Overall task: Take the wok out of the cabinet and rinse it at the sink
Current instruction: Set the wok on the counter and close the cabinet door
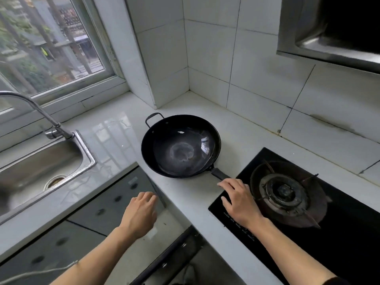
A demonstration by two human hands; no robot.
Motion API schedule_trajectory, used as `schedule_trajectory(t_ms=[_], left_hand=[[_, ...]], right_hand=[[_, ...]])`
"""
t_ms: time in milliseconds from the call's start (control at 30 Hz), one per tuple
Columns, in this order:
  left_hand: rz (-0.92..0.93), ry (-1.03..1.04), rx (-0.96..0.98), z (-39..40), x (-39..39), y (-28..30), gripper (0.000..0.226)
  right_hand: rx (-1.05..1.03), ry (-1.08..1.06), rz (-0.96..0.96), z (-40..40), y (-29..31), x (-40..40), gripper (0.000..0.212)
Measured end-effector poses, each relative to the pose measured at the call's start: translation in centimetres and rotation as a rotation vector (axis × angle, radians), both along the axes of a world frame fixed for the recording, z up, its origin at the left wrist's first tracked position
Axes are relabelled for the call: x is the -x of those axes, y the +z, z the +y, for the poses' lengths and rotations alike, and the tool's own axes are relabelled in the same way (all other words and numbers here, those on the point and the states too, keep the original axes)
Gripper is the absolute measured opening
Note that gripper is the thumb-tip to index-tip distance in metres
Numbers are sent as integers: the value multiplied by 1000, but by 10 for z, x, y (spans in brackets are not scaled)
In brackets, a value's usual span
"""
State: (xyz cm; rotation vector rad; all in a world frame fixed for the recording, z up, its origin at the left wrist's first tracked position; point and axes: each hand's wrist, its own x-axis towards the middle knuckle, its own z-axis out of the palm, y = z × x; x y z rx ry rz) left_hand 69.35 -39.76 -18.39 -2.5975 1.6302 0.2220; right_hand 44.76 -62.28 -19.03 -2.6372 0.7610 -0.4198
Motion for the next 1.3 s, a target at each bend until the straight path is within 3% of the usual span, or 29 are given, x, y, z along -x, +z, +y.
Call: schedule_trajectory(t_ms=[167,567,700,833,933,1300], left_hand=[[57,91,-200,45,16,-20,44],[294,107,-206,128,46,-61,51],[393,108,-183,158,48,-81,56],[450,137,-211,172,63,-97,39],[452,155,-180,178,76,-101,49],[544,276,-112,172,116,-99,30]], right_hand=[[-54,8,63,40,-8,24,42],[-145,-232,465,153,-22,103,54],[-167,-303,508,206,-23,125,57],[-163,-391,524,256,-16,153,59],[-139,-390,531,283,-9,172,59],[-230,-496,456,285,-15,220,63]])
